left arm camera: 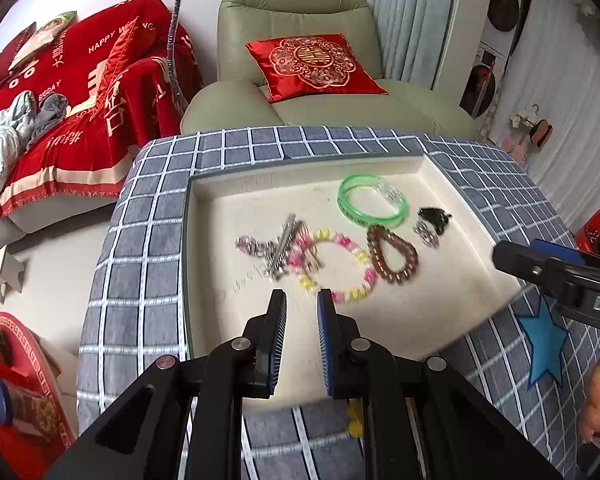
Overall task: Organize jewelry
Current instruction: 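Open the left tool to release the heart charm in the tray, then withdraw both tools from the tray back over the table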
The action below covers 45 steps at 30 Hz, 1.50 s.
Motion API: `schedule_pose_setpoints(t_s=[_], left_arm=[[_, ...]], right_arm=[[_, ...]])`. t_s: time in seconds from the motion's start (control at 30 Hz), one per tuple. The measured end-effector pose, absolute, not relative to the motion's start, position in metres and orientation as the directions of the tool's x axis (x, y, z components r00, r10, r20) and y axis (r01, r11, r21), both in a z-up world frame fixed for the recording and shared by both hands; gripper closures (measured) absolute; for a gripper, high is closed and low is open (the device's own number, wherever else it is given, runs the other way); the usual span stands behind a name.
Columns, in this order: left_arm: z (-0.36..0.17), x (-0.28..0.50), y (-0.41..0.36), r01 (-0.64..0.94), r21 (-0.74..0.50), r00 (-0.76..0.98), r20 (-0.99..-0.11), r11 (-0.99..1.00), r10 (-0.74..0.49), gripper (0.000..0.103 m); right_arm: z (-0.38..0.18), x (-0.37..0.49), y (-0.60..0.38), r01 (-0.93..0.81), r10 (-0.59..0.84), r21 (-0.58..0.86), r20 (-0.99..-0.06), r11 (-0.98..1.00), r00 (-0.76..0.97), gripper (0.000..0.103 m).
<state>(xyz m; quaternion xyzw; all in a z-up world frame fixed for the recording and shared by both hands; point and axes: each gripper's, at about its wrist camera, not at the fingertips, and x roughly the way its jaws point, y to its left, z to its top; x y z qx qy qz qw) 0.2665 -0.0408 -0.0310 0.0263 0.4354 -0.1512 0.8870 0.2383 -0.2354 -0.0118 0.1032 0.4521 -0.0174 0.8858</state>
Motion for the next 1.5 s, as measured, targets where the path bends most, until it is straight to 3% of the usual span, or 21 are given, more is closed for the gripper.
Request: schedule_pose_setpoints(t_s=[0.4,0.9,0.93,0.97,1.0,1.33,1.5], left_arm=[[-0.010,0.214,-0.030,0.278,-0.130,0.596,-0.754,0.952,-0.277,0.070],[-0.024,0.153,-0.015,0.220,-0.119,0.572,-0.788,0.968,-0.227,0.070],[-0.025,0.149,-0.015,0.218,-0.114,0.573,-0.789,0.969,-0.221,0.066],[-0.025,0.144,-0.014,0.216,-0.108,0.576,-0.788,0.970,-0.216,0.025],[-0.023,0.140,-0.013,0.207,-0.105,0.587,-0.782,0.973,-0.209,0.000],[-0.015,0.118,-0.014,0.207,-0.034,0.640,-0.751,0.978,-0.162,0.000],[-0.029,0.114,-0.010,0.179,-0.029,0.624,-0.769,0.983,-0.137,0.000]], right_arm=[[-0.015,0.168,-0.230,0.104,0.124,0.231,-0.791,0.967,0.599,0.023],[-0.038,0.106,-0.242,0.196,0.065,0.222,-0.802,0.955,0.594,0.023],[-0.039,0.104,-0.242,0.197,0.064,0.223,-0.802,0.955,0.594,0.023],[-0.040,0.102,-0.242,0.196,0.065,0.222,-0.803,0.955,0.593,0.023],[-0.042,0.101,-0.241,0.194,0.066,0.220,-0.804,0.956,0.591,0.023],[-0.048,0.090,-0.227,0.122,0.106,0.219,-0.798,0.968,0.593,0.020],[-0.053,0.081,-0.224,0.059,0.215,0.304,-0.786,0.951,0.580,0.017]])
